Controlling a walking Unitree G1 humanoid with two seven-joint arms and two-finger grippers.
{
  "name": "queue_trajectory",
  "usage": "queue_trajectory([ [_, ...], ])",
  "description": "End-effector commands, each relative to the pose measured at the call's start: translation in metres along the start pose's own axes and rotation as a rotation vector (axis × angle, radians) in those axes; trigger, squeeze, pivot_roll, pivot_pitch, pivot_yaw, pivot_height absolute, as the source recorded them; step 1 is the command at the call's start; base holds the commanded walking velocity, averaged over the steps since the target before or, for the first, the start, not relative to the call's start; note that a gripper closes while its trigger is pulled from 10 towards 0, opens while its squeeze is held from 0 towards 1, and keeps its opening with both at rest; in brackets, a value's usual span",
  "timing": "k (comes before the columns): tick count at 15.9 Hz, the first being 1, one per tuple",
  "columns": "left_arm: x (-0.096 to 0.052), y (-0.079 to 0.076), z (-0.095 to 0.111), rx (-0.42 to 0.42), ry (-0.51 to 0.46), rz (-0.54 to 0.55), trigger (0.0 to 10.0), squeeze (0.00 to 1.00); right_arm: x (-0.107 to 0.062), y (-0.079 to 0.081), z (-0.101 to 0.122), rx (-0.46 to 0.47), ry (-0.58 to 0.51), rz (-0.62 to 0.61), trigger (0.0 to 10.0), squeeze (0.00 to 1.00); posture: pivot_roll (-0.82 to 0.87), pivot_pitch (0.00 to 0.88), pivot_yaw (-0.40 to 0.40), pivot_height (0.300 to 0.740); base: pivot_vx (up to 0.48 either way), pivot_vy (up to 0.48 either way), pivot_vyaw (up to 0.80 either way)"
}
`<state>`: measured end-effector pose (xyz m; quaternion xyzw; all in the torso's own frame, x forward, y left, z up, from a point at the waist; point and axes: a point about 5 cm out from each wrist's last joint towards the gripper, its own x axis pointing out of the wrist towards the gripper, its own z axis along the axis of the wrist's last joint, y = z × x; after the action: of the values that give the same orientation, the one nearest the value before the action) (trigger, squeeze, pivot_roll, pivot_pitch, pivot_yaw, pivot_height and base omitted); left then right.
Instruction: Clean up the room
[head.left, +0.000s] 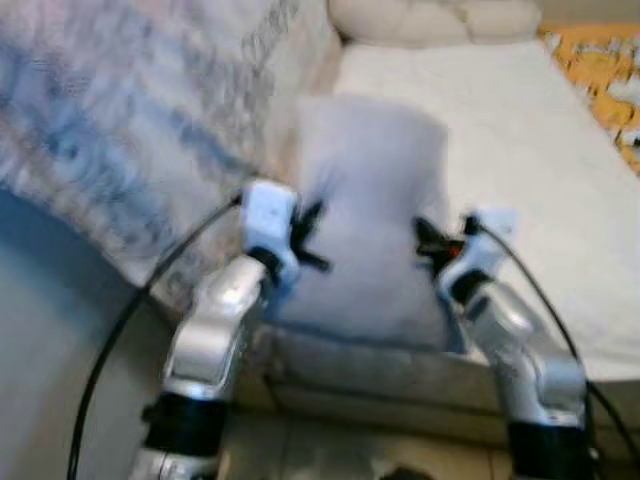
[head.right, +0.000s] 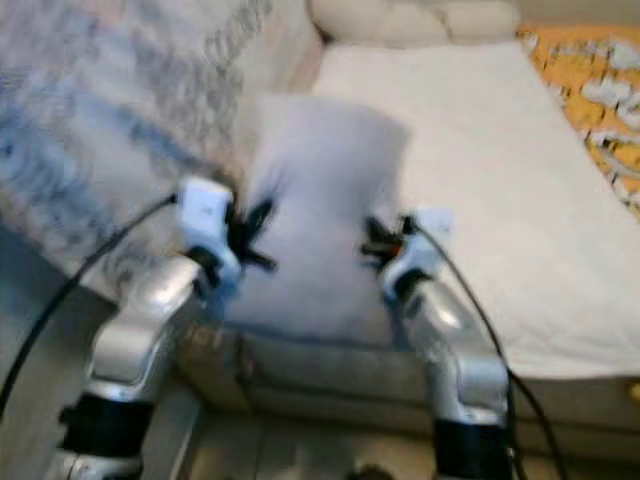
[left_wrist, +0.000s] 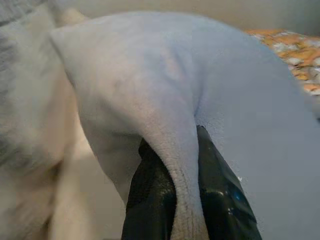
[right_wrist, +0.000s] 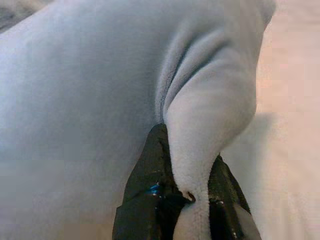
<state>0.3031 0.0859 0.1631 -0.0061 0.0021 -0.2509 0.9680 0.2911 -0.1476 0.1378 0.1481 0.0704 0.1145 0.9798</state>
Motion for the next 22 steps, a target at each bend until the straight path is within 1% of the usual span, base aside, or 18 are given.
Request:
queue_trajectory([
  [1, -0.003, 0.012, 0.013, 0.03, -0.049, 0.037, 10.0, 0.0, 0.003, 0.013, 0.008, 0.001, -0.038, 0.043, 10.0, 0.0, 0.03, 0.0, 0.062, 0.74, 0.379, 0.0, 0.0],
  [10, -0.001, 0.011, 0.012, 0.035, -0.046, 0.029, 10.0, 0.0, 0.007, 0.011, 0.01, -0.017, -0.03, 0.056, 10.0, 0.0, 0.04, 0.0, 0.049, 0.74, 0.368, 0.0, 0.0],
  [15, 0.001, 0.006, 0.012, 0.042, -0.041, 0.002, 10.0, 0.0, 0.005, 0.009, 0.006, -0.022, -0.013, 0.05, 10.0, 0.0, 0.03, 0.0, 0.05, 0.74, 0.334, 0.0, 0.0],
  [22, -0.003, 0.0, 0.006, 0.035, -0.028, -0.002, 10.0, 0.0, 0.002, 0.005, -0.001, -0.025, 0.02, 0.034, 10.0, 0.0, 0.03, 0.0, 0.033, 0.74, 0.0, 0.0, 0.0],
])
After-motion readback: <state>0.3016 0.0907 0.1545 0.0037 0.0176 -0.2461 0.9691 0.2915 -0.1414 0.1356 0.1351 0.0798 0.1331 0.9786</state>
